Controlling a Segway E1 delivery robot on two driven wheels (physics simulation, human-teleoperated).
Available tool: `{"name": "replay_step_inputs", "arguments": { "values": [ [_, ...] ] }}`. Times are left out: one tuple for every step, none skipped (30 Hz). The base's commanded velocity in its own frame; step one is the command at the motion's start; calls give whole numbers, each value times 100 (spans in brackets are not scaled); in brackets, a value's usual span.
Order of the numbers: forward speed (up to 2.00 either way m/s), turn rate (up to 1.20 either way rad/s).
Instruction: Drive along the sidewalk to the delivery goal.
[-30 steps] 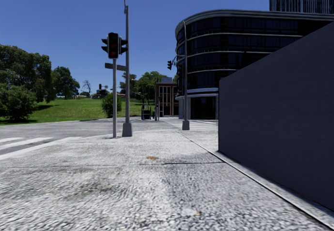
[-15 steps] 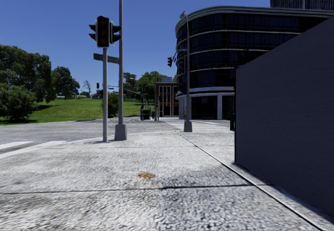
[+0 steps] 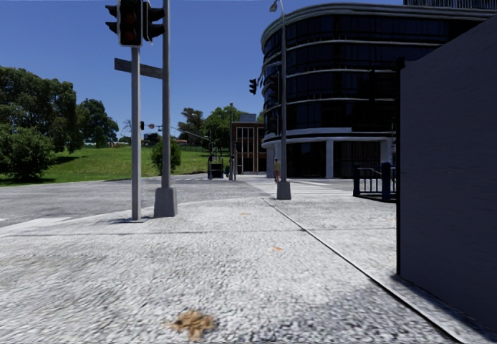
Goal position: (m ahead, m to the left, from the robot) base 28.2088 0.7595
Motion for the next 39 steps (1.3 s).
{"name": "replay_step_inputs", "arguments": {
  "values": [
    [200, -26],
    [200, -27],
    [200, -27],
    [200, -27],
    [200, -27],
    [200, -27],
    [200, -27],
    [200, -30],
    [200, -42],
    [200, -48],
    [200, -48],
    [200, -51],
    [200, -52],
    [200, -52],
    [200, -52],
    [200, -52],
    [200, -43],
    [200, -31],
    [200, -31],
    [200, -27],
    [200, -27],
    [200, -29],
    [200, -29],
    [200, -49],
    [200, -64],
    [200, -64],
    [200, -69],
    [200, -70],
    [200, -71],
    [200, -71],
    [200, -71],
    [200, -63],
    [200, -63],
    [200, -50],
    [200, -41],
    [200, -38],
    [200, -38],
    [200, -34],
    [200, -32]
  ]
}}
